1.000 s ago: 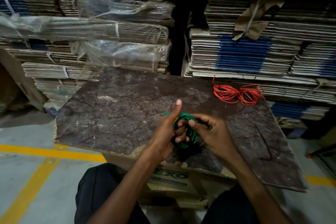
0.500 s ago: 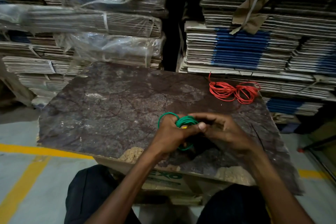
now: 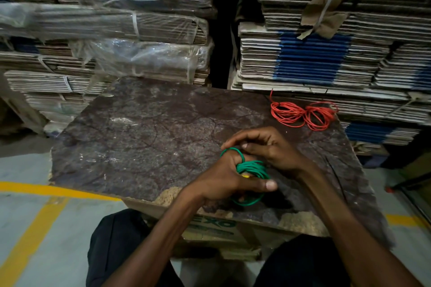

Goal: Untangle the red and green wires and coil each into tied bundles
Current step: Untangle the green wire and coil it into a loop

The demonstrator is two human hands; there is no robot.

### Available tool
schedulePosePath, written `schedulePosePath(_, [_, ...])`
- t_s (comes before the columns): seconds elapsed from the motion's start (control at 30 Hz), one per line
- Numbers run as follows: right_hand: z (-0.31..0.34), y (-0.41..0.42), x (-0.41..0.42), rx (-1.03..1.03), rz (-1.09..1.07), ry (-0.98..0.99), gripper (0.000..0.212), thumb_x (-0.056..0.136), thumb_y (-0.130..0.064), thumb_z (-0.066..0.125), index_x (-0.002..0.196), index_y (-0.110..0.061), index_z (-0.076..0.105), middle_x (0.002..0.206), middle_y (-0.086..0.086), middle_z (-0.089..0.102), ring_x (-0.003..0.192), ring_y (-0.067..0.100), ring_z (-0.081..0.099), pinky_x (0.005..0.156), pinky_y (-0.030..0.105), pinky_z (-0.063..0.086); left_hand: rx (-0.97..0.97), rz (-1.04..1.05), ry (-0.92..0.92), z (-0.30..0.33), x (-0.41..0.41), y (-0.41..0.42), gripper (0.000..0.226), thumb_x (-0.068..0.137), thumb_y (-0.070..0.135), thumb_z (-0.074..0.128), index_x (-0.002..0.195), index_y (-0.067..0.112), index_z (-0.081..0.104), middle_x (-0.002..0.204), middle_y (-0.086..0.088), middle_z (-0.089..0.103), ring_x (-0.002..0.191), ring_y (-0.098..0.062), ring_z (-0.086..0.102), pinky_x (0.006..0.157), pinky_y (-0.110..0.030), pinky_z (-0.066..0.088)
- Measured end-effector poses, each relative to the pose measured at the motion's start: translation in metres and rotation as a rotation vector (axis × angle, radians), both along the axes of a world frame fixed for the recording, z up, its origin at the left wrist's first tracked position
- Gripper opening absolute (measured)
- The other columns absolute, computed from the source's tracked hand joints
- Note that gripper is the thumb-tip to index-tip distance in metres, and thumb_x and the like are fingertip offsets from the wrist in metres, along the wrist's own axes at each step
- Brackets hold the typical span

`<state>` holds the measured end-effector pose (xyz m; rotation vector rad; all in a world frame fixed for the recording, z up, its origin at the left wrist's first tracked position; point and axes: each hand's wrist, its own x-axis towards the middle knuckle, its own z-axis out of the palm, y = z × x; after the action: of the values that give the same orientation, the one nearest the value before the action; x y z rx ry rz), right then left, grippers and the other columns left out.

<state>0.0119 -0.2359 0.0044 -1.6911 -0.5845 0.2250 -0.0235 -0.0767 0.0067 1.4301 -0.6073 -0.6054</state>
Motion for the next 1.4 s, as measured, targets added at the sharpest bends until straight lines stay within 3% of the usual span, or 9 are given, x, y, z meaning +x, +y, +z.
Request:
schedulePosePath(0.1, [0.001,-0.001,-0.002,0.038,-0.018,0.034,0.025,0.09,-0.004,0.053,0.096,-0.018,0.073,0.105,0.011,0.072,0.105,0.029,0.065,0.094,0.044,0.049,-0.011,-0.019,0.022,0.001,-0.002,0.003,0.023,0.074,0.005,0.072,0.087,-0.009,0.059,0.068,-0.002,0.055,0.056,-0.006,0.05,0.052,-0.017,0.043])
schedulePosePath(0.27, [0.002,-0.007,-0.01,0.042,-0.094,0.086,0.008,0.085,-0.007,0.055,0.086,-0.009,0.063,0.081,-0.005,0.068,0.078,0.009,0.06,0.072,0.02,0.049,-0.042,0.049,0.087,0.001,-0.003,0.01,0.029,0.063,0.021,0.079,0.08,0.003,0.063,0.063,0.003,0.059,0.048,-0.004,0.05,0.045,-0.017,0.042])
schedulePosePath(0.4, [0.002,-0.013,-0.024,0.143,-0.156,0.085,0.01,0.082,-0.006,0.055,0.088,-0.006,0.063,0.078,-0.005,0.065,0.076,0.005,0.059,0.07,0.015,0.047,-0.06,0.138,0.114,0.002,0.001,0.017,0.039,0.061,0.021,0.08,0.087,-0.002,0.063,0.061,0.0,0.059,0.046,-0.006,0.049,0.043,-0.018,0.042])
schedulePosePath(0.6, [0.005,-0.013,-0.04,0.162,-0.212,0.107,0.023,0.087,-0.021,0.056,0.105,-0.014,0.07,0.099,0.004,0.07,0.092,0.015,0.064,0.078,0.027,0.05,-0.165,0.244,0.147,0.006,0.0,0.015,0.013,0.072,0.008,0.075,0.078,0.006,0.064,0.053,0.007,0.057,0.041,-0.002,0.045,0.041,-0.016,0.039])
schedulePosePath(0.77, [0.006,-0.001,-0.049,0.16,-0.241,0.036,0.027,0.082,-0.011,0.065,0.108,-0.017,0.066,0.1,-0.008,0.071,0.094,0.004,0.063,0.081,0.019,0.051,-0.22,0.366,0.141,0.008,0.007,0.012,0.019,0.067,0.03,0.077,0.069,0.014,0.066,0.047,0.006,0.05,0.033,-0.001,0.035,0.04,-0.019,0.031])
schedulePosePath(0.9, [0.001,0.009,-0.046,0.12,-0.296,-0.015,0.031,0.084,-0.004,0.068,0.108,-0.023,0.062,0.099,-0.016,0.072,0.093,-0.002,0.063,0.083,0.018,0.052,-0.256,0.415,0.176,0.007,0.009,0.009,0.018,0.077,0.025,0.069,0.068,0.011,0.061,0.043,0.006,0.044,0.033,-0.003,0.029,0.041,-0.022,0.03])
schedulePosePath(1.13, [-0.005,0.024,-0.045,0.097,-0.345,-0.112,0.04,0.089,-0.02,0.066,0.125,-0.033,0.057,0.123,-0.01,0.066,0.114,0.008,0.061,0.096,0.029,0.051,-0.302,0.612,0.19,0.014,0.007,0.002,0.036,0.076,0.038,0.065,0.049,0.018,0.055,0.039,0.008,0.04,0.035,-0.004,0.031,0.045,-0.025,0.027])
schedulePosePath(1.3, [0.002,0.022,-0.036,-0.003,-0.467,-0.27,0.037,0.091,-0.018,0.059,0.128,-0.022,0.06,0.111,-0.004,0.066,0.108,0.011,0.063,0.095,0.031,0.049,-0.339,0.712,0.123,0.011,0.005,-0.005,0.032,0.078,0.043,0.061,0.059,0.018,0.056,0.048,0.002,0.048,0.046,-0.01,0.046,0.051,-0.021,0.041])
schedulePosePath(1.4, [0.006,0.018,-0.032,-0.063,-0.486,-0.296,0.036,0.091,-0.021,0.058,0.127,-0.022,0.06,0.105,-0.008,0.065,0.103,0.006,0.062,0.091,0.03,0.049,-0.287,0.739,0.007,0.007,0.006,0.001,0.039,0.082,0.041,0.059,0.073,0.002,0.059,0.058,-0.007,0.056,0.054,-0.014,0.055,0.056,-0.022,0.048])
